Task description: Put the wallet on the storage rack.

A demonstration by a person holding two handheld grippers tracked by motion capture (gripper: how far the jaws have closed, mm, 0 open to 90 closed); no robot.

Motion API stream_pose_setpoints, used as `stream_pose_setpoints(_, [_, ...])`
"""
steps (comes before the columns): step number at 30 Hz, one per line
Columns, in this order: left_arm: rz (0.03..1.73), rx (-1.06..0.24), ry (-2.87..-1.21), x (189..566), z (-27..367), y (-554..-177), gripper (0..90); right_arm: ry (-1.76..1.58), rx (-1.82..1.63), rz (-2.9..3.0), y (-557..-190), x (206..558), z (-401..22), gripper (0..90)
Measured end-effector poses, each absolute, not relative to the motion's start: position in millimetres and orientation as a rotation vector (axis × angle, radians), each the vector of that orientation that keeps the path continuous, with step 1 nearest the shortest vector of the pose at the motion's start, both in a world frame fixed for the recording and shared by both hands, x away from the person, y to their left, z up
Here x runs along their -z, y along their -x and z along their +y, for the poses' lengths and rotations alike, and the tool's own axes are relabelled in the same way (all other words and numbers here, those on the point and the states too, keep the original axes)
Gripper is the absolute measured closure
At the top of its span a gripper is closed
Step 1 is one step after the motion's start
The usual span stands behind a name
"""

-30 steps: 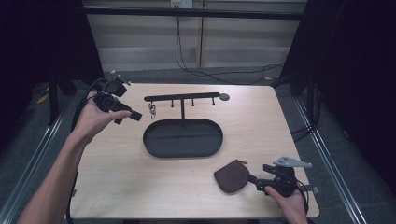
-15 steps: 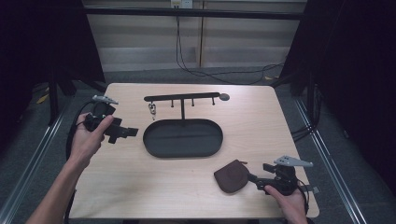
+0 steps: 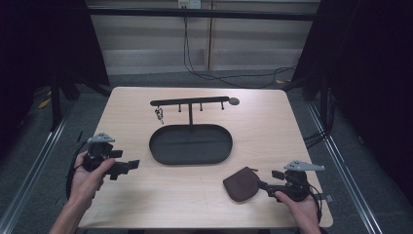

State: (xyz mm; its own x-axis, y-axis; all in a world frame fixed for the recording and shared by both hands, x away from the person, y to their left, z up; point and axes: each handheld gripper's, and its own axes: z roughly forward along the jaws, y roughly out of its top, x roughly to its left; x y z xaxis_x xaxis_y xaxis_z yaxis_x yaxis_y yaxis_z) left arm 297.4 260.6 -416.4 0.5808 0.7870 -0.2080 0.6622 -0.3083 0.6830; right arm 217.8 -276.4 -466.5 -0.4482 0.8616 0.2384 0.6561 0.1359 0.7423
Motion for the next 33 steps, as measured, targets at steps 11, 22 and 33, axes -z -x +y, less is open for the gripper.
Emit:
stream_pose_setpoints(11, [1.032,-0.091,-2.127,458.0,237.3,-244.9,19.0,-1.502,-1.229,2.201,-224.2,449.4,-283.2,23.7])
stream_pose_setpoints(22, [1.027,-0.132,-2.068,466.3,242.2,-229.0,18.1,-1.506,-1.045,2.392,-240.9,448.7,-261.2,19.9])
stream_pose_setpoints(33, [1.009,-0.133,-2.102,469.9,234.5,-232.6,18.4,-1.534,-0.800,2.592,-265.7,444.8,-234.7,18.6])
